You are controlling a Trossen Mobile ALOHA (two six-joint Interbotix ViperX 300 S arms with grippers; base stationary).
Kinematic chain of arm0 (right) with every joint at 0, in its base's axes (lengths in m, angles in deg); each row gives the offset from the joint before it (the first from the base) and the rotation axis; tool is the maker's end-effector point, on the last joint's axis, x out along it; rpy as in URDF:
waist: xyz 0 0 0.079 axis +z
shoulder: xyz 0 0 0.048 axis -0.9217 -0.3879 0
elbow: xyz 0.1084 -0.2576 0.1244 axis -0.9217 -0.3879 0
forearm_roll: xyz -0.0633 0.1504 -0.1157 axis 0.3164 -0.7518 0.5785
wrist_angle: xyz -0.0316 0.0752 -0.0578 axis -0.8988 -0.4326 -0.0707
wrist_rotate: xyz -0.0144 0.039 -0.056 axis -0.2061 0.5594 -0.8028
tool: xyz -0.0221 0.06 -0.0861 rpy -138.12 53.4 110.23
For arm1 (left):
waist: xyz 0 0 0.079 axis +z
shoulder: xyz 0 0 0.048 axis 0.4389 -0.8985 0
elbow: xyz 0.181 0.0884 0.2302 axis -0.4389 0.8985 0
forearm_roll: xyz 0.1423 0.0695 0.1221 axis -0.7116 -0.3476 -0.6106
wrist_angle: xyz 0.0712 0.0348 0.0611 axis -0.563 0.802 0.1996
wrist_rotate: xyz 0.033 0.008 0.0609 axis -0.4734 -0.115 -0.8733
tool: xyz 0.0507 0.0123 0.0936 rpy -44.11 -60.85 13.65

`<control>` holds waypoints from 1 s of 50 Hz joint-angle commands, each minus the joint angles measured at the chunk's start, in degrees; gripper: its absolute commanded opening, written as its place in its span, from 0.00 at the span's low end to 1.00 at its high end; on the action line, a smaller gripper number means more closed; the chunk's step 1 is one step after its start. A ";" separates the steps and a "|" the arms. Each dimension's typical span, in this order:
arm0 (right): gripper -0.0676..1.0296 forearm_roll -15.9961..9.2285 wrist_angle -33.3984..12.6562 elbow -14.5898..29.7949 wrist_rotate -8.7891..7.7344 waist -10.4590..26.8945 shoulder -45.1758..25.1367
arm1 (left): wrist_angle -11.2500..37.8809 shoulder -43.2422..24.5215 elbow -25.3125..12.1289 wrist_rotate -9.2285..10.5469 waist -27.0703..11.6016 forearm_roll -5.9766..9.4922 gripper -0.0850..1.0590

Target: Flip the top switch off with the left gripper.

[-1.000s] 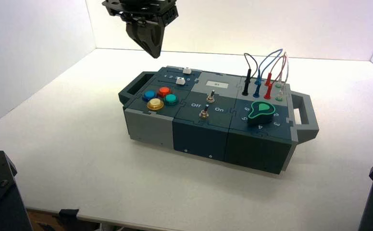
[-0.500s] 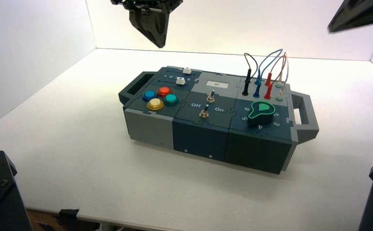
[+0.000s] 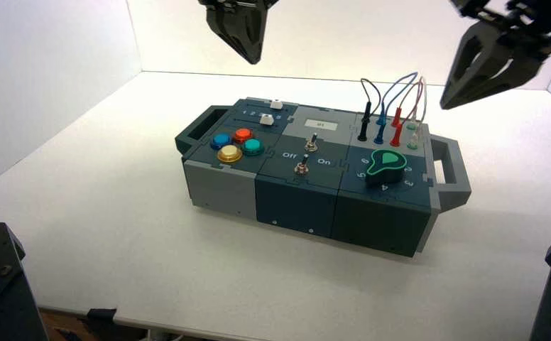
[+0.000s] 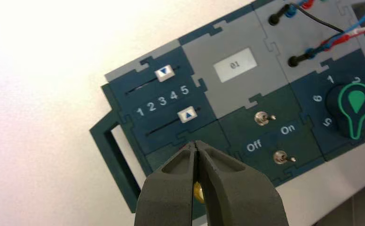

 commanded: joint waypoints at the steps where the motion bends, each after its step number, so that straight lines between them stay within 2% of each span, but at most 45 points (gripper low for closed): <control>1: 0.04 -0.53 1.58 2.46 0.00 -0.18 -3.16 | -0.18 2.29 -1.58 0.35 -1.93 0.35 0.05; 20: 0.04 -0.62 4.48 4.48 0.09 -0.26 -14.59 | -0.18 3.69 -1.41 0.79 -6.50 2.11 0.05; 50: 0.04 -0.62 10.63 5.63 0.62 -0.88 -24.26 | 0.88 3.87 -0.35 0.88 -11.51 3.52 0.05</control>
